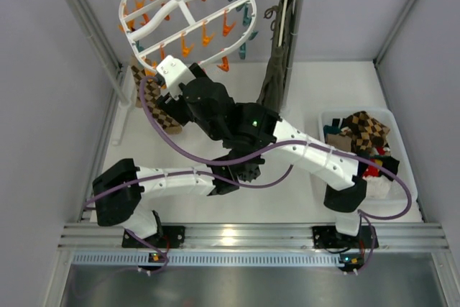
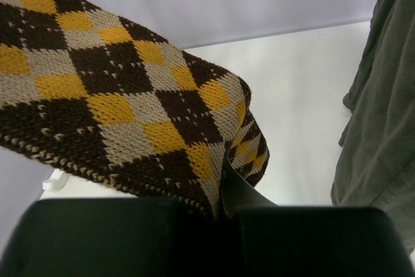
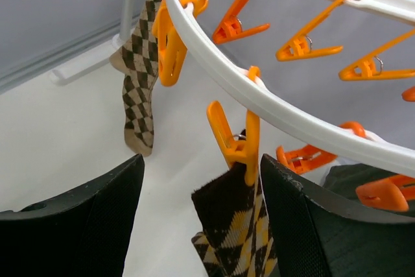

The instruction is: Remove the socks clipped to the hanger

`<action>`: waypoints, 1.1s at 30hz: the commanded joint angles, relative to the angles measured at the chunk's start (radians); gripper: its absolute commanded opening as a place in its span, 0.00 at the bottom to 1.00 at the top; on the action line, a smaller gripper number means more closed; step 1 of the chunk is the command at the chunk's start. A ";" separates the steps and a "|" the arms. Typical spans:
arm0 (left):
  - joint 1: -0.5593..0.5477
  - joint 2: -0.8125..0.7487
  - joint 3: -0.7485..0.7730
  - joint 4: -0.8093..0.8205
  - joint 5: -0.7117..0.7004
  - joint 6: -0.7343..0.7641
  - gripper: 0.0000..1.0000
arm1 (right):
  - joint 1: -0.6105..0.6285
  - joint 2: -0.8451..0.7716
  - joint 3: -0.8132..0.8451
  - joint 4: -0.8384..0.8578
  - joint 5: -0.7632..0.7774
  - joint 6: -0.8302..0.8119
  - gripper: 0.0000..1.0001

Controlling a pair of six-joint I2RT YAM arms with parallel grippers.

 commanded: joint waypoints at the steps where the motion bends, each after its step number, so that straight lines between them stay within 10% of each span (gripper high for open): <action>1: -0.008 -0.030 0.001 0.054 0.021 0.003 0.00 | 0.016 0.025 0.066 0.109 0.050 -0.082 0.69; 19: -0.008 -0.065 -0.025 0.055 0.051 -0.009 0.00 | -0.093 0.072 0.063 0.189 -0.055 -0.104 0.62; 33: -0.008 -0.096 -0.054 0.055 0.064 -0.027 0.00 | -0.082 0.019 -0.082 0.358 -0.035 -0.110 0.37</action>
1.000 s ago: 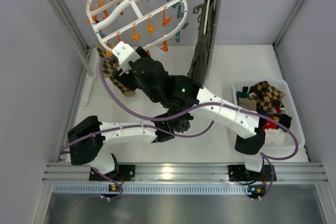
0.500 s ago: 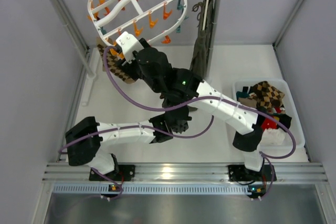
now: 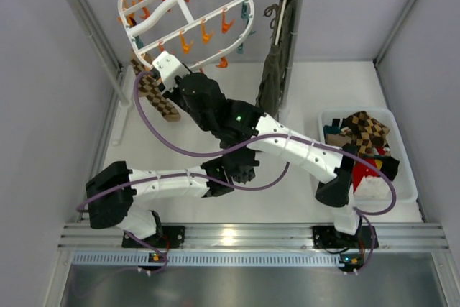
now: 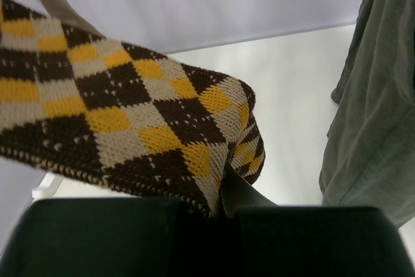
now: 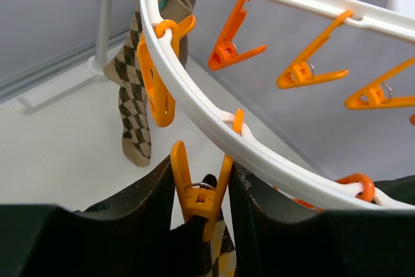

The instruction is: Remove the socks clipped to the hanger

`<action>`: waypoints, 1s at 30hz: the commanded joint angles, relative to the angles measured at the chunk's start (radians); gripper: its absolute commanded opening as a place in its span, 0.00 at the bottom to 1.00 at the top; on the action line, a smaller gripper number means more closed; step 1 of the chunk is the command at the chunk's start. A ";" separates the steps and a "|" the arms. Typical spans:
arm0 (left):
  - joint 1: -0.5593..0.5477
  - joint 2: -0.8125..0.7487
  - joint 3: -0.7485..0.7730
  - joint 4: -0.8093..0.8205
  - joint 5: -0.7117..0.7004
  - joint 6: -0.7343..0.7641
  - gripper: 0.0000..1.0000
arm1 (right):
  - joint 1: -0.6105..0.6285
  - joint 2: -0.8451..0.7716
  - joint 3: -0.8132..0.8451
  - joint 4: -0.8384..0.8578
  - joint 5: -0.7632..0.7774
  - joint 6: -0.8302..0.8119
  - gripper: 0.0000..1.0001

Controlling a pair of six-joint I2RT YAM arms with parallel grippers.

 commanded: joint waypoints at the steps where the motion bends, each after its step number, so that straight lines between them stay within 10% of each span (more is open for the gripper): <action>1: -0.006 -0.041 -0.013 0.055 0.015 -0.017 0.00 | 0.000 -0.062 -0.025 0.106 -0.005 -0.001 0.35; 17: -0.007 -0.056 -0.157 0.049 0.006 -0.141 0.00 | 0.003 -0.131 -0.087 0.147 -0.067 0.065 0.03; 25: -0.017 -0.113 -0.203 0.047 -0.023 -0.152 0.00 | 0.002 -0.143 -0.098 0.147 -0.102 0.098 0.08; 30: -0.072 -0.203 -0.281 0.046 -0.040 -0.184 0.00 | -0.002 -0.184 -0.169 0.173 -0.108 0.122 0.31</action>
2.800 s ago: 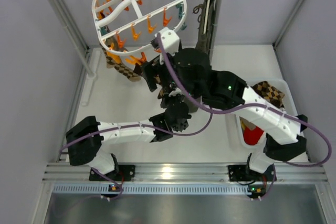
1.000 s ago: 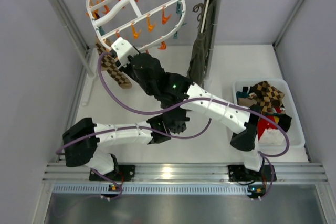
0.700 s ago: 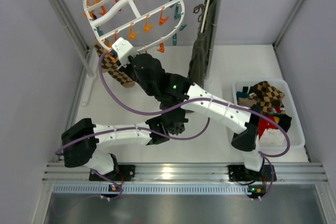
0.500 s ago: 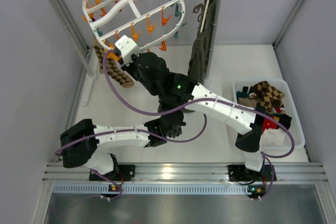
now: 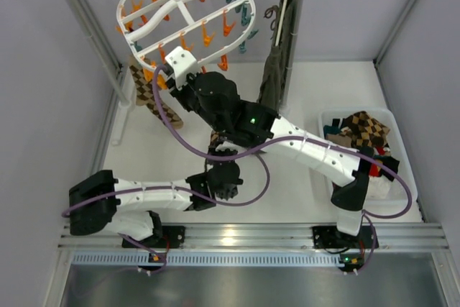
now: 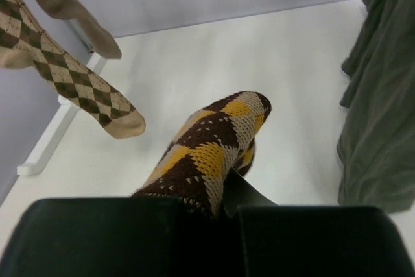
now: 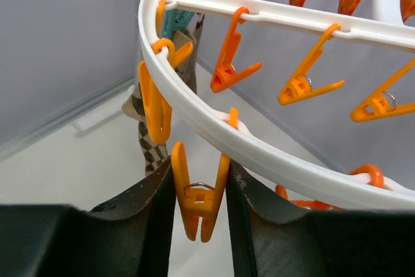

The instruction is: Remove the socks clipped to the hanger

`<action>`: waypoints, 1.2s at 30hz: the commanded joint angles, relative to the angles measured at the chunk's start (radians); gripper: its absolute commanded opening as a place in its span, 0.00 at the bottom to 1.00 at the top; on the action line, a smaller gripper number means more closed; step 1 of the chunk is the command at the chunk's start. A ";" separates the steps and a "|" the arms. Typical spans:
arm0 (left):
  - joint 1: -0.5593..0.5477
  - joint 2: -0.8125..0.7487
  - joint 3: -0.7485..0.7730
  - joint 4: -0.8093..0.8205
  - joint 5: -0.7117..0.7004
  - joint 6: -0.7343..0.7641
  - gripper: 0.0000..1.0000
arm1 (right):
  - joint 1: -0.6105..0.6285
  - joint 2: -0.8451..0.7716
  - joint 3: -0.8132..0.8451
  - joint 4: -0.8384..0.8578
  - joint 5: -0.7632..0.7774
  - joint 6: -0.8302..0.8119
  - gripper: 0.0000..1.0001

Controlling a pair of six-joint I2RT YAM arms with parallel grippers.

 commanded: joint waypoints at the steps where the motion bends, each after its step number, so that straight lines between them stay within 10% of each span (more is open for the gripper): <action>1: -0.071 -0.090 -0.056 0.046 -0.025 -0.049 0.00 | -0.002 -0.080 -0.064 0.083 -0.022 0.039 0.35; 17: -0.308 -0.348 -0.236 0.014 0.440 -0.251 0.00 | -0.002 -0.466 -0.412 0.052 -0.256 0.186 0.99; 27: -0.334 -0.262 -0.130 0.018 0.840 -0.350 0.00 | -0.002 -0.860 -0.701 -0.136 -0.137 0.253 1.00; 36: -0.326 0.098 0.236 -0.015 0.843 -0.318 0.00 | -0.002 -1.324 -0.879 -0.308 0.174 0.398 0.99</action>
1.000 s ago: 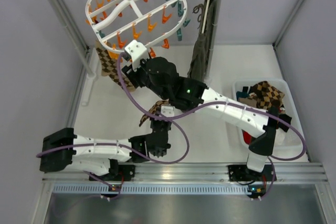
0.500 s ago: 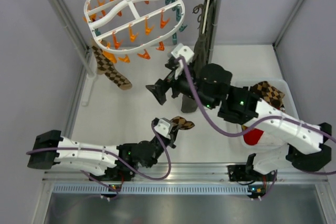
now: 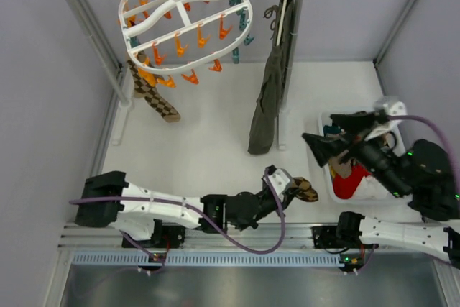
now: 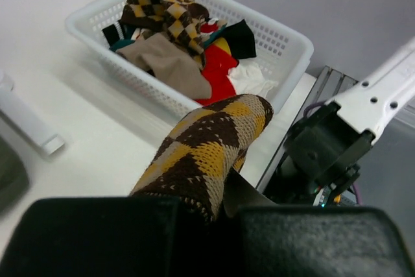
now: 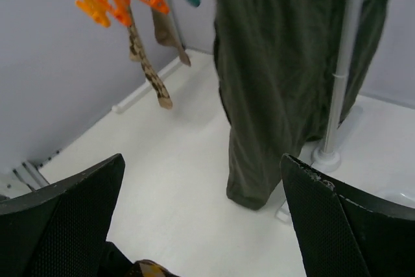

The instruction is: Remove the socks clipped to the hanger

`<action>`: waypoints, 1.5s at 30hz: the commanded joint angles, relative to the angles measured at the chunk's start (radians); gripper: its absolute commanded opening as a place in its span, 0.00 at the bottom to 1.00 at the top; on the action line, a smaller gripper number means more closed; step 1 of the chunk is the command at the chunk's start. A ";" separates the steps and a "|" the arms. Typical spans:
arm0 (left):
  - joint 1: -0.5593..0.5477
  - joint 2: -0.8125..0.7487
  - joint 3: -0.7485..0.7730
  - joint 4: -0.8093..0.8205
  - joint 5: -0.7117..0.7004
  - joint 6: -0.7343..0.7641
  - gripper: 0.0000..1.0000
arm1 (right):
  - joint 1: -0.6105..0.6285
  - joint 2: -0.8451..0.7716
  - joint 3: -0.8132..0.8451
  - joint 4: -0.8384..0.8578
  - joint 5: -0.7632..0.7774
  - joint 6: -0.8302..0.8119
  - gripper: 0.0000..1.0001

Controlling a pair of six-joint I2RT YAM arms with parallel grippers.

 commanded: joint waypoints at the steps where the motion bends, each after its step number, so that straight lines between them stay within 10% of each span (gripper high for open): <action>1: 0.017 0.144 0.165 -0.003 0.037 0.014 0.00 | -0.002 -0.100 0.044 -0.091 0.185 0.061 0.99; 22: 0.232 0.999 1.323 -0.384 0.549 -0.130 0.01 | -0.002 -0.213 0.156 -0.235 0.299 0.036 0.99; 33: 0.268 0.978 1.359 -0.528 0.462 -0.167 0.98 | 0.000 -0.181 0.115 -0.232 0.333 0.047 0.99; 45: 0.246 0.543 0.816 -0.528 0.153 -0.201 0.98 | -0.002 -0.146 0.083 -0.165 0.339 0.036 0.99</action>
